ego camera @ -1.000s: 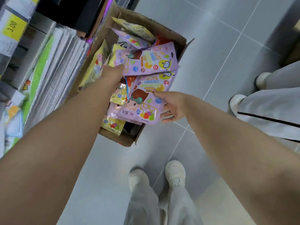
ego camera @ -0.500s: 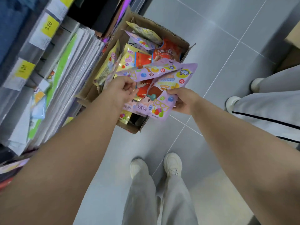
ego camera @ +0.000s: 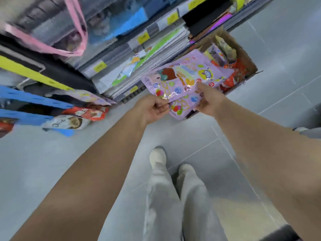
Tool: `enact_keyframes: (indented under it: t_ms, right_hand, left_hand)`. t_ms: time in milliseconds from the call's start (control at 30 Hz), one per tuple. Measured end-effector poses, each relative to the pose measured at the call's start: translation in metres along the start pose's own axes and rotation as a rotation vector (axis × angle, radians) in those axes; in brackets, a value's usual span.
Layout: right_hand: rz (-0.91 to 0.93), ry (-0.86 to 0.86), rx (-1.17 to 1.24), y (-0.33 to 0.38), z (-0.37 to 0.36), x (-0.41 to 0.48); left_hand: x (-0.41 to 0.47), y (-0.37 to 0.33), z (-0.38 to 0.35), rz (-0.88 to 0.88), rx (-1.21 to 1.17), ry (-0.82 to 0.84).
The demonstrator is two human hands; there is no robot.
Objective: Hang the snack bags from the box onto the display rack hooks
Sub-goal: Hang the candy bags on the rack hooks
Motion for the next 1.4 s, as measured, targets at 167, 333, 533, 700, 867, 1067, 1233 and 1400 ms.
enact_keyframes:
  t_ms: [167, 333, 533, 700, 867, 1067, 1233, 1400]
  right_hand:
    - [0.076, 0.059, -0.301, -0.029, -0.068, -0.046]
    - [0.300, 0.178, -0.756, -0.048, -0.147, -0.097]
    - [0.241, 0.266, -1.193, -0.107, -0.246, -0.137]
    - [0.169, 0.265, -1.193, -0.148, -0.299, -0.147]
    - [0.150, 0.233, -1.047, -0.169, -0.322, -0.127]
    - [0.163, 0.183, -0.913, -0.175, -0.326, -0.066]
    - [0.302, 0.052, -0.871, -0.153, -0.328, -0.001]
    - [0.385, 0.013, -0.813, -0.142, -0.325, 0.048]
  left_hand:
    - [-0.072, 0.033, 0.083, 0.084, 0.204, -0.141]
    - [-0.126, -0.018, 0.184, -0.310, 0.677, -0.524]
    - [-0.172, -0.067, 0.268, -0.653, 1.143, -0.646]
    - [-0.182, -0.089, 0.335, -0.672, 1.082, -0.662]
    - [-0.153, -0.109, 0.370, -0.681, 0.973, -0.493]
    - [-0.091, -0.143, 0.376, -0.682, 0.867, -0.602]
    - [-0.052, -0.179, 0.364, -0.903, 0.851, -0.792]
    - [-0.031, -0.197, 0.362, -1.065, 0.770, -0.973]
Point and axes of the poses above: each hand's wrist, its own x-axis towards the middle knuckle, its own z-axis out of the back of the hand, y = z × x, the point moved 9 cm from there along x, towards the middle knuckle, and after that the axes turned 1 degree about -z, right-handed, at the moved point
